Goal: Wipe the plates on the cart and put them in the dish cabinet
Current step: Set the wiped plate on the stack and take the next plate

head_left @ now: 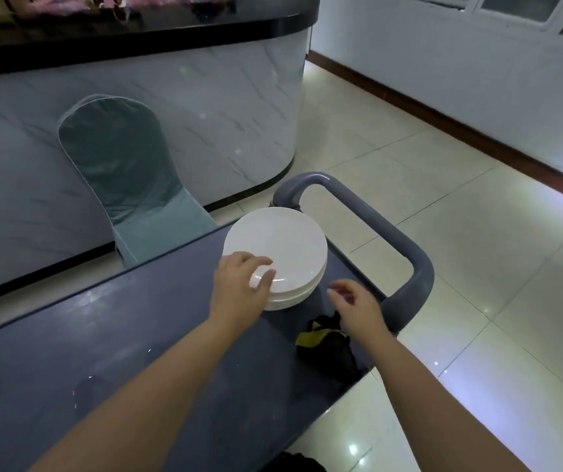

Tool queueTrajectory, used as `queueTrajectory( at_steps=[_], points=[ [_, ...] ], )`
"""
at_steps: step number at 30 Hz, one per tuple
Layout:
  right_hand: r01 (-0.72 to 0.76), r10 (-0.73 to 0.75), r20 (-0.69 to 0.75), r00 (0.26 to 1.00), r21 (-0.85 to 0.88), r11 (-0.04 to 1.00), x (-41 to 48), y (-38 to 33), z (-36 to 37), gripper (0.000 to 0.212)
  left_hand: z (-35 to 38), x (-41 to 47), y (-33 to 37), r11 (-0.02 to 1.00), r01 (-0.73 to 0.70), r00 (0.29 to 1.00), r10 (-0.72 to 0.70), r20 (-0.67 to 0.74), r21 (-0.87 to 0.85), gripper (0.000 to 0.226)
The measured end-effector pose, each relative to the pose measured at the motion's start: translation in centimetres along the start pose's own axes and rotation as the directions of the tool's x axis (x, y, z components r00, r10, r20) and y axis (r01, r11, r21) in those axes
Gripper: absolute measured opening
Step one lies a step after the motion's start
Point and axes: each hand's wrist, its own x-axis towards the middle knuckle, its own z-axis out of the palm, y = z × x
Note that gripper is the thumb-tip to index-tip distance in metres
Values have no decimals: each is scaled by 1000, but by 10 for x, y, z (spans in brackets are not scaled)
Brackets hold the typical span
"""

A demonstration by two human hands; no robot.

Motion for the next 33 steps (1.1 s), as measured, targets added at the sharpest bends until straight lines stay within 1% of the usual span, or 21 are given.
queueTrajectory(
  at_steps=[1, 2, 3, 4, 5, 6, 7, 9, 11, 13, 16, 20, 22, 26, 30, 31, 33],
  points=[
    [-46, 55, -63, 997, 136, 990, 11, -14, -5, 8, -6, 8, 2, 978, 202, 978, -205, -42, -57, 23],
    [-83, 104, -90, 991, 209, 974, 25, -26, -9, 10, -11, 19, -1, 908, 405, 911, -411, -41, -110, 31],
    [-127, 150, -72, 986, 251, 960, 37, -38, -11, 15, -15, 32, -6, 794, 584, 808, -588, 29, -167, 42],
    [-187, 201, -23, 979, 271, 944, 48, -47, -11, 24, -19, 44, -10, 657, 721, 690, -709, 144, -220, 51],
    [-259, 258, 43, 965, 284, 923, 56, -55, -10, 34, -22, 53, -12, 526, 809, 586, -763, 273, -263, 54],
    [-329, 308, 117, 944, 290, 899, 62, -61, -7, 40, -23, 60, -12, 420, 858, 508, -775, 377, -295, 52],
    [-381, 340, 183, 922, 291, 878, 66, -66, -5, 43, -24, 65, -12, 342, 883, 457, -779, 429, -321, 49],
    [-426, 363, 251, 897, 274, 862, 68, -73, -1, 42, -26, 71, -8, 245, 905, 390, -806, 445, -349, 42],
    [-425, 366, 251, 896, 245, 871, 74, -70, 1, 43, -25, 76, -4, 219, 911, 366, -817, 445, -348, 37],
    [-433, 377, 249, 892, 236, 870, 80, -65, 1, 49, -23, 83, 0, 224, 920, 356, -819, 449, -322, 33],
    [-445, 379, 275, 884, 245, 861, 84, -61, -3, 57, -22, 90, 10, 208, 927, 336, -833, 440, -313, 22],
    [-443, 361, 309, 880, 264, 856, 85, -60, -6, 48, -30, 95, 15, 212, 942, 311, -838, 448, -259, 23],
    [-442, 361, 304, 881, 262, 858, 88, -59, -6, 42, -34, 99, 10, 191, 949, 293, -829, 477, -251, 25],
    [-460, 376, 318, 870, 251, 852, 93, -57, -7, 27, -42, 105, -2, 175, 959, 270, -809, 523, -224, 38],
    [-474, 371, 358, 857, 266, 839, 96, -51, -11, 29, -42, 99, -8, 168, 968, 244, -810, 533, -188, 48],
    [-478, 369, 367, 854, 270, 836, 97, -50, -11, 29, -41, 97, -9, 180, 967, 249, -812, 528, -180, 47],
    [-478, 362, 378, 852, 282, 832, 98, -48, -11, 28, -42, 94, -8, 213, 959, 282, -804, 524, -189, 35]
  ],
)
